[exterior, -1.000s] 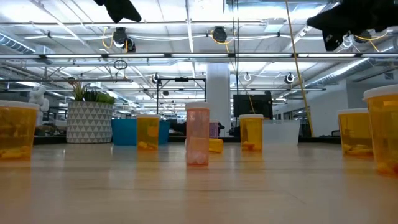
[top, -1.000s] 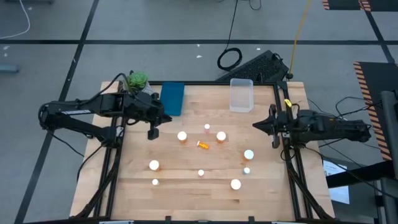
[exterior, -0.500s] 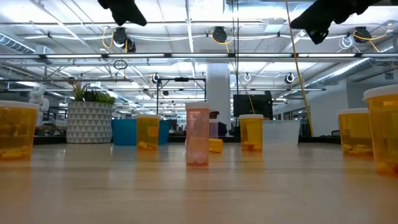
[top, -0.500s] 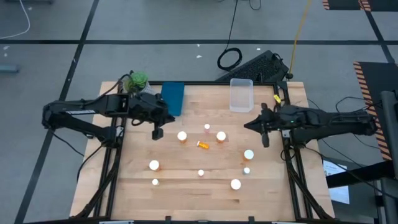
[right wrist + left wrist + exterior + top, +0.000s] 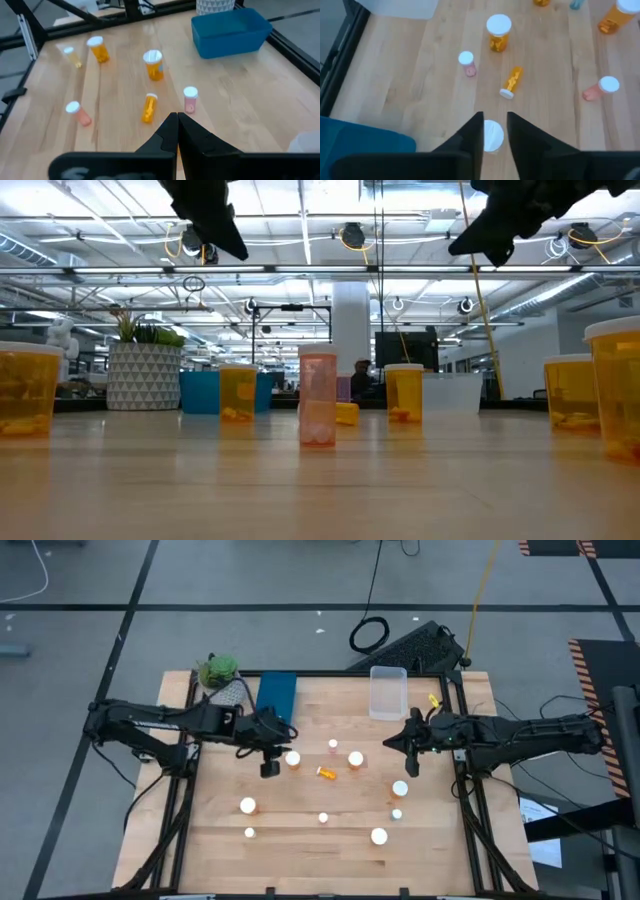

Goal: Pick and place medicine bottles into bin by pill shape (circle, oval)
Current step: Put the orange bottled capsules into the transparent bin

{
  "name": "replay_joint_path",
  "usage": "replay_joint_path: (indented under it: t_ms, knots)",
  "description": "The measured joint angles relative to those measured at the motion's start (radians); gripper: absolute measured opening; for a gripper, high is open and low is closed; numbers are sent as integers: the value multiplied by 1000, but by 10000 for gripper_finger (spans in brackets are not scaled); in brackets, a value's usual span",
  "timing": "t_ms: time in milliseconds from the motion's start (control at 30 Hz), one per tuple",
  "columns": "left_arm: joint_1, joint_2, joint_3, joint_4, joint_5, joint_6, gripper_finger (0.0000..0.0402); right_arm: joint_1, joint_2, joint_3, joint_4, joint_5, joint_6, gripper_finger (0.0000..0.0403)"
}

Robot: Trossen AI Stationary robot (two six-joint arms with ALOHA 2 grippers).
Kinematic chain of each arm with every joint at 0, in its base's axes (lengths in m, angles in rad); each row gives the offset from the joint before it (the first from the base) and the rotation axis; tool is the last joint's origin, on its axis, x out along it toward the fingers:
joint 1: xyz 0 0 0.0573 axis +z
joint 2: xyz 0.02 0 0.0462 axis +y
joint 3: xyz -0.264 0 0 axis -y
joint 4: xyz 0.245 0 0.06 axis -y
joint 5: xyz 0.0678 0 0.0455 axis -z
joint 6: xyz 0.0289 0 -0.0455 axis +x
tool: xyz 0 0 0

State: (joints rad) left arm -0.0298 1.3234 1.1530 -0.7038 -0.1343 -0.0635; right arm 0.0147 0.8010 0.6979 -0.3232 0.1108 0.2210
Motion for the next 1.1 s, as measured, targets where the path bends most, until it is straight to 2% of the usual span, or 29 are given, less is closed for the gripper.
replay_joint_path:
  t_ms: [200, 500, 900, 1100]
  knots:
    - [-51, 35, -40, 1, -43, -10, 168, 0, 37, 0, 15, 1, -28, 0]
    - [-92, 32, -137, 43, -114, -97, 230, 0, 75, 0, 12, -2, -68, 0]
    - [-92, 33, -309, 285, -165, -103, 324, 0, 79, 0, 12, -2, -84, 0]
    - [-70, 33, -375, 368, -165, -97, 339, 0, 87, 0, 18, -3, -94, 0]
